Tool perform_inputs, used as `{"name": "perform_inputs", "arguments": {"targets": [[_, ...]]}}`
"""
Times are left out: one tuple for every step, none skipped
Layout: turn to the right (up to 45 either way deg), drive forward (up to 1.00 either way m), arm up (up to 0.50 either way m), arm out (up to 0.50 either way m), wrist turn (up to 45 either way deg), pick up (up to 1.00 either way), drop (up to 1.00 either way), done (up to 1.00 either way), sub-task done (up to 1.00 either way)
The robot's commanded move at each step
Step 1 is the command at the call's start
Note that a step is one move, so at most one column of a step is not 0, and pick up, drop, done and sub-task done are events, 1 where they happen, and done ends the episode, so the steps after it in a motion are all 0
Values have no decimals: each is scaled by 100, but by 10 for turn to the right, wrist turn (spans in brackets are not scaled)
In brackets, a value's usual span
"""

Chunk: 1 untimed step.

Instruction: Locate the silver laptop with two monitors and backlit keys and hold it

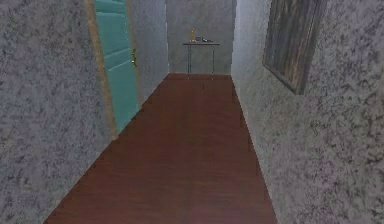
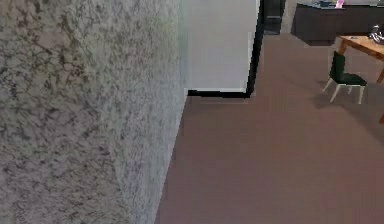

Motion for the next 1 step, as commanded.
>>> {"name": "perform_inputs", "arguments": {"targets": [[0,5,0,0,0,0,0,0,0]]}}
